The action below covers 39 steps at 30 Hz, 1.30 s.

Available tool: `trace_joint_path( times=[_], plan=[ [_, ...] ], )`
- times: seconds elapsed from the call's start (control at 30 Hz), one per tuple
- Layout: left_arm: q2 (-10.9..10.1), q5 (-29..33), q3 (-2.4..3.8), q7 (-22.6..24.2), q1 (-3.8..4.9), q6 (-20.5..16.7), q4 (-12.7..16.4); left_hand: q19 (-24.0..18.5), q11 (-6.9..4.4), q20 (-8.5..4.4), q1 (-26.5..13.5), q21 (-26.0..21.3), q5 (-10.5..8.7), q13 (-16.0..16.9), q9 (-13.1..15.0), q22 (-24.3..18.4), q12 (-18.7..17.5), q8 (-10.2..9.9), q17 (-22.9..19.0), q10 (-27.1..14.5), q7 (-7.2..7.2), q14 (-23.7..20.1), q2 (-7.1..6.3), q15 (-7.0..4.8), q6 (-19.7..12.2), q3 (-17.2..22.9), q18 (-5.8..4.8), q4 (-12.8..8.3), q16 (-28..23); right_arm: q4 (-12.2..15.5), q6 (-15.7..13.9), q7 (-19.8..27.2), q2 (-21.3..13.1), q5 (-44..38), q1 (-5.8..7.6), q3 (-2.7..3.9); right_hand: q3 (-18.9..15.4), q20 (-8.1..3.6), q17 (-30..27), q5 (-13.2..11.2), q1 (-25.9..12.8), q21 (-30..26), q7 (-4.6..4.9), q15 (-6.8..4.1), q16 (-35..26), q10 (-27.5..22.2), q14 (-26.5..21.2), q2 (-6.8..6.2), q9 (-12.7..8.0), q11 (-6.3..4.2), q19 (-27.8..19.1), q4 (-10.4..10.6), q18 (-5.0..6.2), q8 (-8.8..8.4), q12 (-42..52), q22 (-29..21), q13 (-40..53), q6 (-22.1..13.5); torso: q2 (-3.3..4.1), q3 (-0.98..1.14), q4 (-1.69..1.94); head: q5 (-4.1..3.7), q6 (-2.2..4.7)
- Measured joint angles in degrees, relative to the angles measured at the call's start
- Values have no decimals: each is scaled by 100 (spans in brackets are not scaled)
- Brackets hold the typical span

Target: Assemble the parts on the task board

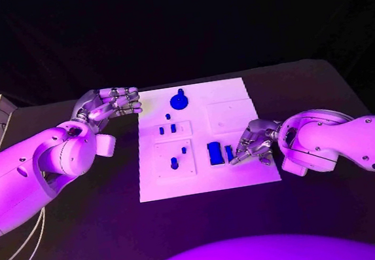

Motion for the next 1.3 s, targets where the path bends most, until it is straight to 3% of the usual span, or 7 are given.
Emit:
trace_joint_path(
  times=[0.1, 0.3, 0.53, 0.87, 0.97, 1.1, 1.3],
  plan=[
    [0, 0, 1, 0, -1, 0, -4, 0, 0, 0, 0, 0, 0, 0, 0, -3, 0, 0, 0, 0, 0, 0, 0, 0, 0, 0, 0, 0, 0, -25, 36, -4, 7, -1, -10, -12, 24, 0, 0, -96, 199, 0, 0, 0, 0, 0, 0, 38, -29, 0, 0, -85, 0, 0, 0, 0, 0, 0, 1, 2, -1, 1, 0],
    [3, 0, 1, -1, -1, 0, -21, 0, 0, 0, 0, 0, 0, 0, 0, -3, 0, 0, 0, 0, 0, 0, 0, 0, 0, 0, 0, 0, 0, -6, 107, -12, -15, -9, -23, -15, 26, 0, 8, -145, 265, 0, 0, 0, 0, 0, 0, -170, -70, 0, 0, -84, 0, -1, 0, -1, 6, 0, 0, 6, -3, -2, 4],
    [9, 0, -1, -1, -2, 0, -41, 0, 0, 0, 0, 0, 0, 0, 0, -2, 0, 0, -1, 0, 0, 0, 0, 0, 0, 0, 0, 0, 0, 51, 150, 7, -61, -13, -35, -17, 208, 0, 16, -145, 243, 0, 0, 0, 0, 0, 0, -370, -78, 0, 0, 84, 0, -1, 0, -1, 13, 0, -1, 7, -4, -8, 15],
    [20, 0, 0, -1, -12, 0, -52, 0, 0, 0, 0, 0, 0, 0, 0, -2, 0, 0, -1, 0, 0, 0, 0, 0, 0, 0, 0, -1, 0, 113, 21, 185, -216, 58, -37, -11, 259, 1, -53, -77, 174, -201, 53, 0, -81, -54, 0, -482, -47, 53, -1, 362, 0, 24, -157, -2, -60, -53, -8, 7, -3, -21, 39],
    [24, 10, 0, 6, -19, 0, -54, 0, 0, 0, 0, 0, 0, 0, 0, -13, 0, 0, -1, 0, 0, 0, 0, 0, 0, 0, 0, -1, 0, 54, -146, 492, -264, 264, -31, -8, 259, 22, -286, -52, 176, -692, 110, 37, -277, -222, -37, -481, -48, 92, -105, 362, 1, 8, -385, -3, -194, -195, -13, 3, -6, -26, 66],
    [46, 40, 1, 23, -35, 1, -74, 0, 0, 0, 0, 0, 0, 0, 0, -27, 0, 0, -1, 0, 0, 0, 0, 0, 0, -16, 0, 15, 0, -183, -469, 1269, -266, 826, -18, 0, 95, 63, -859, 38, 279, -1272, 171, 62, -797, -448, -124, -265, -111, 145, -227, 186, 0, -97, -663, -81, -453, -299, -33, -4, -15, -27, 143],
    [118, 124, -1, 96, -79, 4, -130, 22, 1, 22, 0, -14, 0, 0, 0, -93, 0, 0, -23, -1, 0, -44, 0, 39, 0, -16, 0, 15, 0, -828, -973, 2759, -66, 1977, -1, 35, 6, 191, -1645, 90, 355, -1714, 351, 166, -1858, -837, -350, -148, -339, 279, -547, -23, 0, -341, -1409, -548, -1220, -596, -111, -32, -50, 11, 298]
  ],
)
